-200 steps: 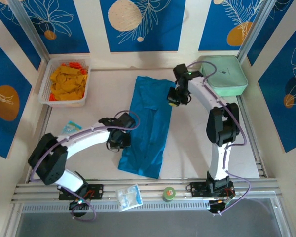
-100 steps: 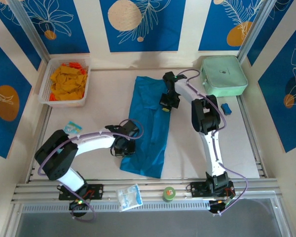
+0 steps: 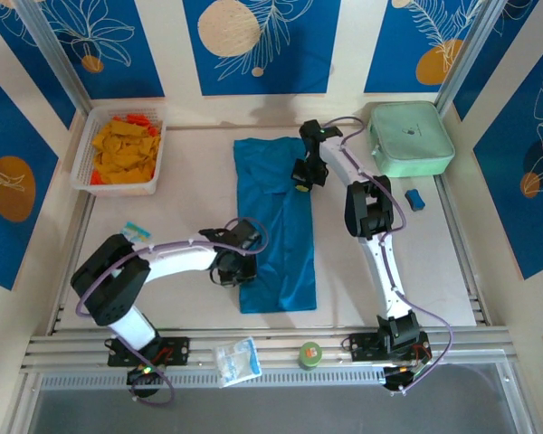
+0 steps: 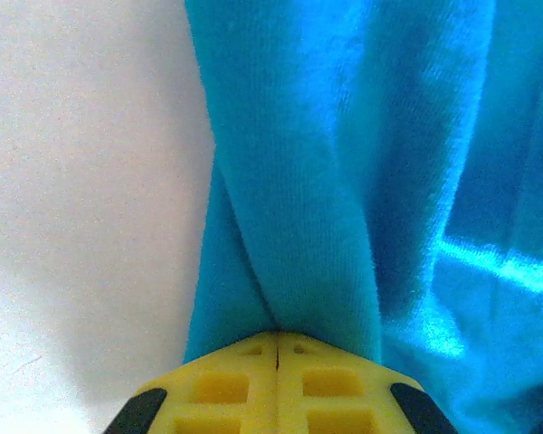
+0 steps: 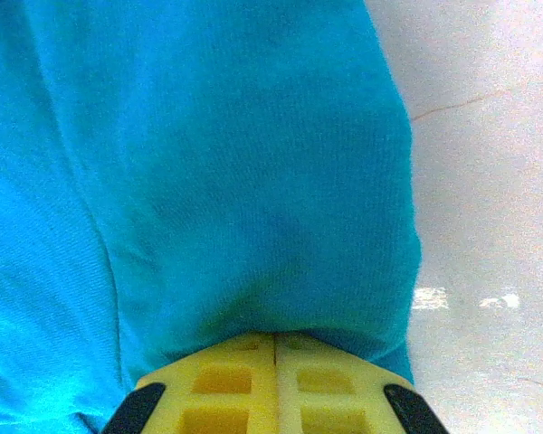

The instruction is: Fold and stack the t-shirts

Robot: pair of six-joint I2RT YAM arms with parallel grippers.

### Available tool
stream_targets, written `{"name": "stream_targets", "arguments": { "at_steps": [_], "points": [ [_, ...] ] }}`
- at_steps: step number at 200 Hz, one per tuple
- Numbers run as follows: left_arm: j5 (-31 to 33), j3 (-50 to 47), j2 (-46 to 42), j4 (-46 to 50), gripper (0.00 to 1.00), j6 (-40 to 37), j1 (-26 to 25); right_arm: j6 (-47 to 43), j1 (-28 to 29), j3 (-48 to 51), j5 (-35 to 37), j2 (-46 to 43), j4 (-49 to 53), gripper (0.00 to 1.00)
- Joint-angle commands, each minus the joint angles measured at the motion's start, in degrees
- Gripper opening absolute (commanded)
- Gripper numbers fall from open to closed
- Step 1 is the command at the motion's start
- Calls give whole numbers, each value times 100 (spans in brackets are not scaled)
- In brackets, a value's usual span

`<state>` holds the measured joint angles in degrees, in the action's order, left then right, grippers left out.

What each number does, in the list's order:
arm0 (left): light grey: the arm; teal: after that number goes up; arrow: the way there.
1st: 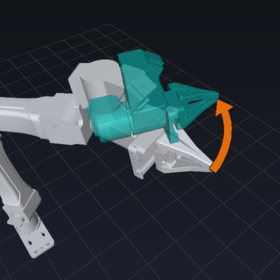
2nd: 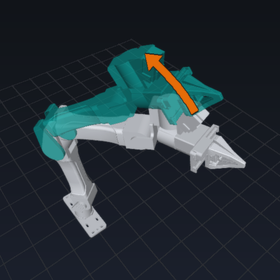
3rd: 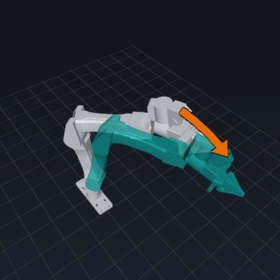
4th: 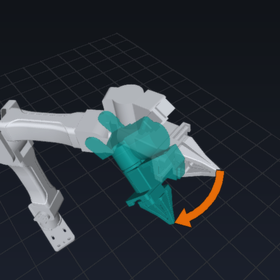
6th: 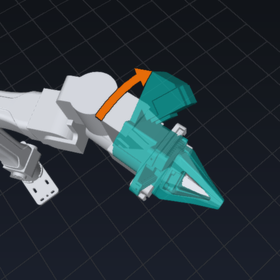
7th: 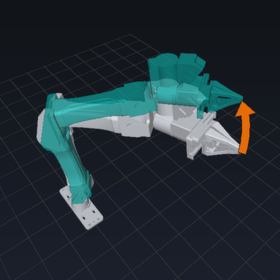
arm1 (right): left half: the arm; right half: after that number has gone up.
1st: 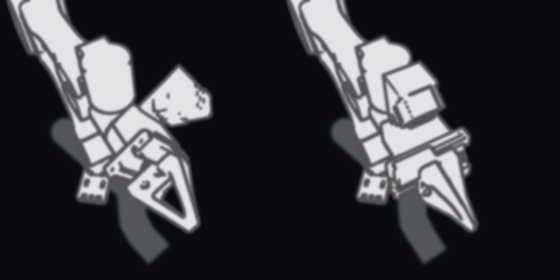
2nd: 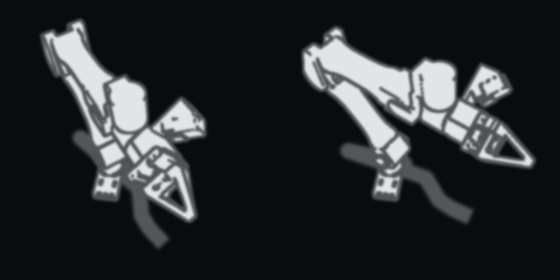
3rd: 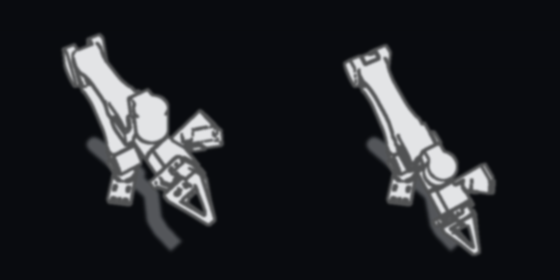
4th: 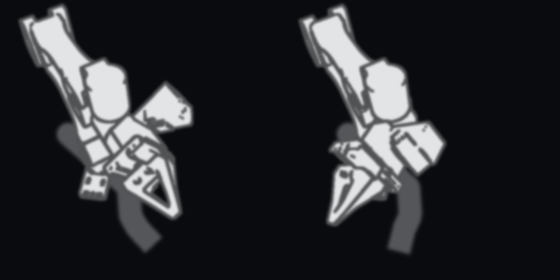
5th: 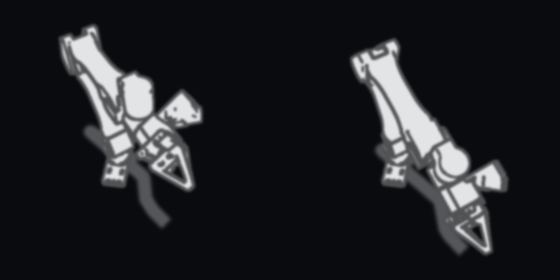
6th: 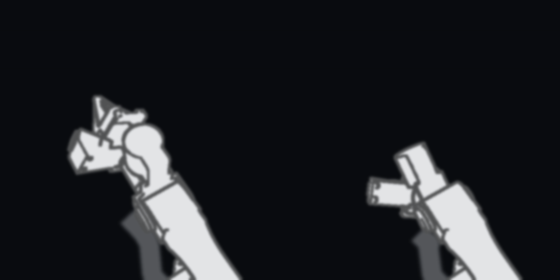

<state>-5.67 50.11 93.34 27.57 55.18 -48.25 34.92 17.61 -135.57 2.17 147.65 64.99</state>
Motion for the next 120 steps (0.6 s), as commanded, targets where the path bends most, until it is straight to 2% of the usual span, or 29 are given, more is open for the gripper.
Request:
{"name": "stream_targets", "arguments": {
  "at_steps": [1,23,45,70,90,107,120],
  "points": [
    [577,-45,405,794,8,-84,-47,-70,6,240,33,218,143,0],
    [945,128,323,992,12,-184,-19,-180,58,458,-19,-4,-12,0],
    [1314,494,160,1086,27,-495,-12,-460,74,499,32,-426,-152,1],
    [1838,1163,39,1139,45,-1071,-9,-937,28,370,155,-1200,-154,19],
    [2284,1862,22,1201,54,-1630,-3,-1363,15,434,275,-2080,-126,33],
    [2617,2487,-20,1229,57,-2157,-2,-1772,21,857,333,-3080,-239,39],
    [2821,2822,-154,1117,68,-2662,7,-2098,30,1344,312,-3908,-441,42]
  ]
}}
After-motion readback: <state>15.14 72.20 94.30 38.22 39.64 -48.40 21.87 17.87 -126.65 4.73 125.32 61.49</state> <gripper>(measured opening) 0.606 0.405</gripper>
